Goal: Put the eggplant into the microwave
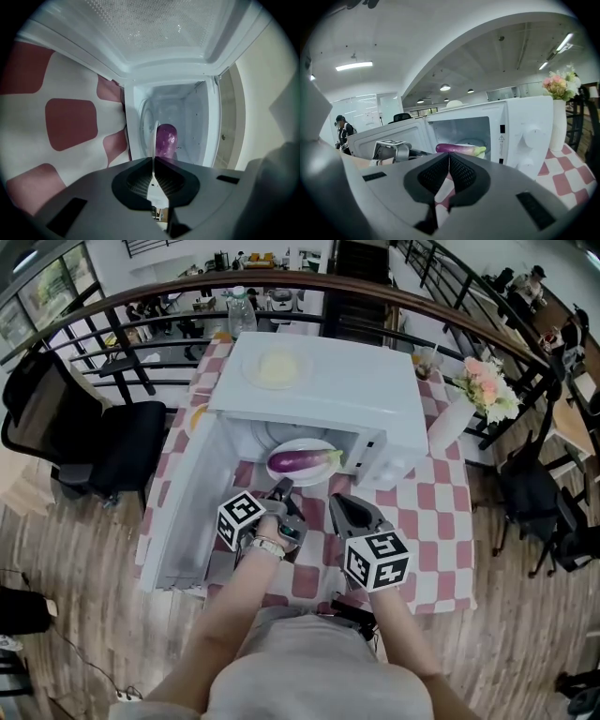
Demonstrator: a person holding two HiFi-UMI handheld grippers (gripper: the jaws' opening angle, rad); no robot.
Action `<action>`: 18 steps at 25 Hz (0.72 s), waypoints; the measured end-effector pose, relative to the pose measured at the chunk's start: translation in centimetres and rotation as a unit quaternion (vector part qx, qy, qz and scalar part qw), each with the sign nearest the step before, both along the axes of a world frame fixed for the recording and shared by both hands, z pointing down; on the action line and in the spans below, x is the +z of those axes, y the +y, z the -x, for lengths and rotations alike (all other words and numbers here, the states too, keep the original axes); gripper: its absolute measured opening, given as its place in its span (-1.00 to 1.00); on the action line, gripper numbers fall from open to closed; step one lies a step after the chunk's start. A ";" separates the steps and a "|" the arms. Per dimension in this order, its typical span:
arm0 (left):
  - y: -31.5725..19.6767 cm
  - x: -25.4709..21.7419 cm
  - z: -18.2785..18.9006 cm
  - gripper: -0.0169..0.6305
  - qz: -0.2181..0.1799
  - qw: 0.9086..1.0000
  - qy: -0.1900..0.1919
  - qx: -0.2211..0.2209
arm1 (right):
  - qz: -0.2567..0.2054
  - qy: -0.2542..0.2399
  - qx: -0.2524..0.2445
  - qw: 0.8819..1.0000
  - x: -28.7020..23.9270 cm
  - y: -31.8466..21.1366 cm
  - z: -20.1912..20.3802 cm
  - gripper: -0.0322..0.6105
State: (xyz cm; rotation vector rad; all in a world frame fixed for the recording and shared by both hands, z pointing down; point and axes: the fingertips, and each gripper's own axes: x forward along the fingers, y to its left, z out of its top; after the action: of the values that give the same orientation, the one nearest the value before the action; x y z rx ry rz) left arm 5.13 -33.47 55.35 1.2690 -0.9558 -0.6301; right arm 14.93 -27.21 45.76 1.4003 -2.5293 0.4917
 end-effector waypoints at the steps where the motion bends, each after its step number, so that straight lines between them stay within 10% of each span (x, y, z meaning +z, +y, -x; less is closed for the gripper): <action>1: -0.3 0.3 0.1 -0.91 0.000 1.000 0.001 -0.001 | 0.002 0.000 0.000 1.000 0.2 -0.1 0.1 -0.82; 18: -3.7 2.9 0.6 -0.90 0.005 1.000 0.020 -0.012 | 0.032 -0.007 0.002 0.999 3.0 -1.7 1.5 -0.82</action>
State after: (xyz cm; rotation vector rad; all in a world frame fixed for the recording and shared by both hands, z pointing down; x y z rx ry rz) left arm 4.56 -37.17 58.21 1.2332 -0.9413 -0.6661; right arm 13.42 -28.92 48.80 1.3852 -2.4997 0.5794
